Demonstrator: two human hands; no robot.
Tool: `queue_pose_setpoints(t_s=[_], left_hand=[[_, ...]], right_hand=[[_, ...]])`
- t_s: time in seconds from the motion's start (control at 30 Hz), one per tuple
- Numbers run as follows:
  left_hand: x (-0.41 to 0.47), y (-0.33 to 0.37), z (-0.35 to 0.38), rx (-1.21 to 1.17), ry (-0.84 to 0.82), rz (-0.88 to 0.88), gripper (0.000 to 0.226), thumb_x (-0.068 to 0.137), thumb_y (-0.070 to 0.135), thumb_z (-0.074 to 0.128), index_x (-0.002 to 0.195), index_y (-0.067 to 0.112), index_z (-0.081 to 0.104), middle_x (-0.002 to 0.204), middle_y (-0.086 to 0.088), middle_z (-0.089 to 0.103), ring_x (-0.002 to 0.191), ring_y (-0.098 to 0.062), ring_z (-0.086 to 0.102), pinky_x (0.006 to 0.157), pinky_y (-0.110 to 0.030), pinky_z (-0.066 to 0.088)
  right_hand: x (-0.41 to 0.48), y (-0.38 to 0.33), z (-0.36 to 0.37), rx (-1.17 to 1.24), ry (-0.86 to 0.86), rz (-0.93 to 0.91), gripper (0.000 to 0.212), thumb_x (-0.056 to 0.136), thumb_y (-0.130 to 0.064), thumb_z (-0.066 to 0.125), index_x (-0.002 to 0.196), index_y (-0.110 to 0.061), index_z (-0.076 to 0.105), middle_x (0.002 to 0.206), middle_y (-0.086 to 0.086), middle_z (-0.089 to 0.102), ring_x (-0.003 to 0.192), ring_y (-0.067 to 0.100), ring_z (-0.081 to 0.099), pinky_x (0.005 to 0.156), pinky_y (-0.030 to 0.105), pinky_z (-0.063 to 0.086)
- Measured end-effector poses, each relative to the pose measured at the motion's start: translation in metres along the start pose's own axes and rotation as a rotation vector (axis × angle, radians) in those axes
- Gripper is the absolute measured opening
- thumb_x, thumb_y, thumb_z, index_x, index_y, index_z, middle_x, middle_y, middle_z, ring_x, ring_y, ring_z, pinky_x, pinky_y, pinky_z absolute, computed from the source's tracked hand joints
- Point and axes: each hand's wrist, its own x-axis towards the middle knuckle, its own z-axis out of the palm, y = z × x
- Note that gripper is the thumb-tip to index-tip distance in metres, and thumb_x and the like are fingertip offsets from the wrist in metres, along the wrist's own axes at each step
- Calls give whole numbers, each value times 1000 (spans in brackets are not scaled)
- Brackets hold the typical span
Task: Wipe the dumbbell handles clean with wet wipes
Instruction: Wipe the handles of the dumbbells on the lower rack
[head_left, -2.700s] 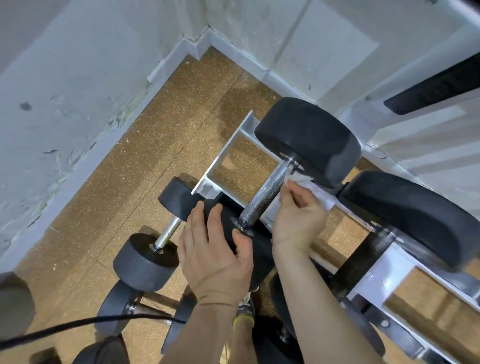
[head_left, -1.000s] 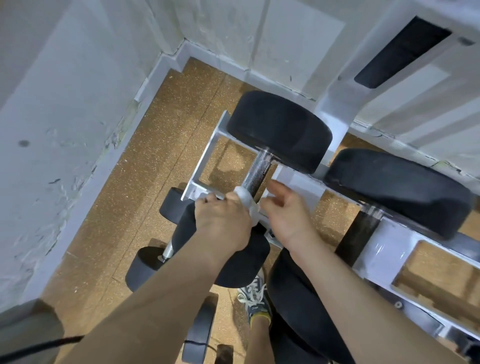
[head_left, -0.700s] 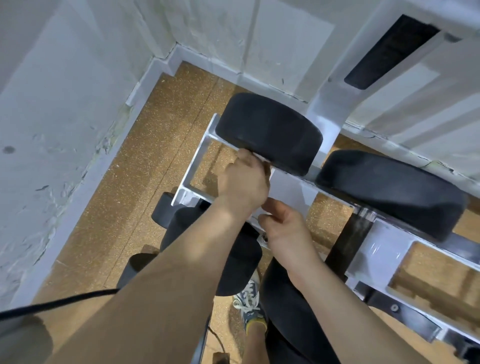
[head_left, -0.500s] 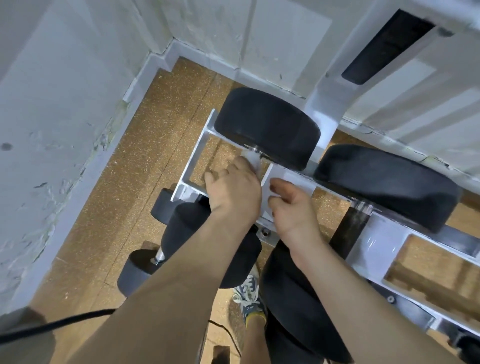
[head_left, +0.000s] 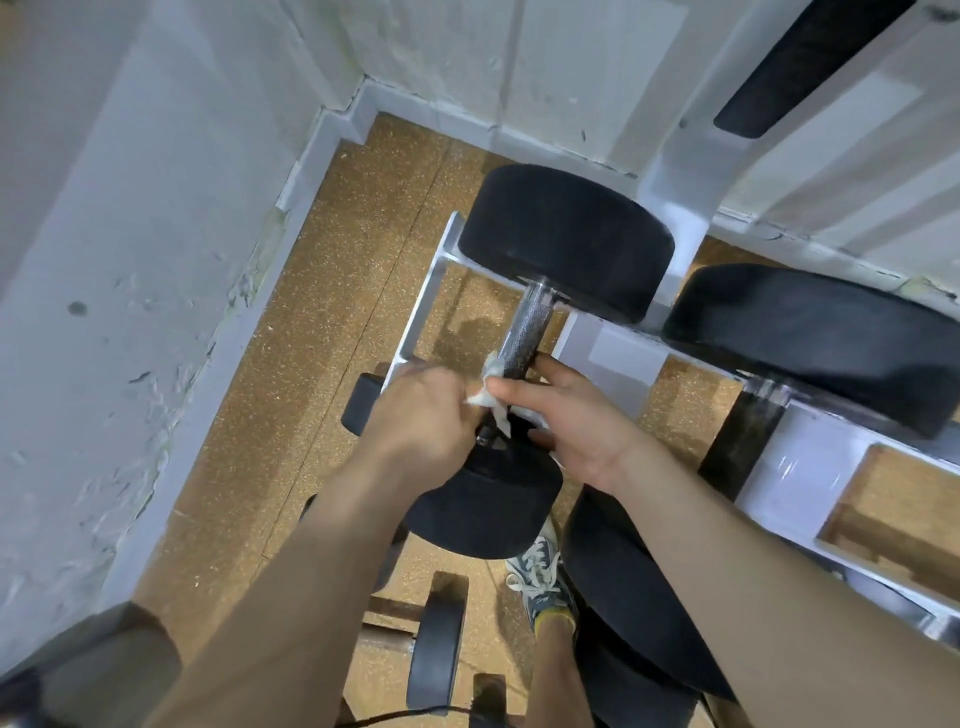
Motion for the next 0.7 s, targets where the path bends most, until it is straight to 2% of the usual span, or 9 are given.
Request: queue_pose_setpoints(t_s=[0.07,0.17,0.23,0.3,0.4,0.47,0.57,0.63,0.7], left_hand=[[-6,3,-7,-273,-48,8,19,94,12,52,85,15,69,82,-8,69,81,-26,64,71,-39,49],[-15,15,-15,-1005,-206,-7,18,91,-4,56,92,8,69,79,-6,72,76,-18,69,76,-34,55],[-14,19,-15,-1220,-297,-15,20,83,-5,58,96,9,65,78,-7,68,74,-20,66,69,-30,55],[-7,22,-9,-949,-185,15,18,84,-1,57,92,14,61,70,-3,62,63,-14,58,56,-24,46],[8,25,5,-494,240,-2,14,81,4,59,86,17,62,68,6,57,59,-9,52,54,-25,39],[15,25,13,-459,404,0,11,76,4,62,81,13,59,70,5,56,63,-13,50,51,-20,35],[30,28,19,-455,556,53,20,72,-2,61,75,16,52,75,3,49,61,-10,38,51,-16,29],[38,32,21,-379,631,93,20,73,-3,61,78,16,57,82,4,46,64,-8,35,55,-18,26],[42,33,23,-356,625,150,18,78,-1,62,86,15,67,88,5,46,72,-9,44,60,-12,32]], right_hand=[[-3,0,0,-28,43,-23,32,83,-34,73,113,-29,61,105,-4,71,97,14,67,78,28,53],[-12,3,-10,70,91,-62,80,70,-57,73,138,-24,48,125,1,64,112,21,63,99,42,49],[-22,4,-20,177,-32,-62,76,75,-57,70,135,-13,52,125,11,64,114,28,62,99,44,47],[-31,6,-20,203,-8,-52,49,84,-36,71,121,-6,63,115,15,69,108,32,65,95,44,51],[-25,14,-8,131,296,-111,20,84,-11,72,104,-11,69,98,9,74,93,28,70,87,44,56],[-14,11,2,105,490,-182,14,83,-8,72,94,-17,70,92,4,74,87,24,71,83,46,58],[0,-5,11,232,634,-325,19,83,-2,68,86,-21,67,87,0,73,84,16,70,79,35,59],[7,-12,16,261,710,-408,19,82,0,67,85,-19,68,83,-2,71,79,10,68,76,27,57],[12,-14,18,363,751,-417,15,81,-2,69,83,-16,68,81,0,71,77,11,67,77,27,57]])
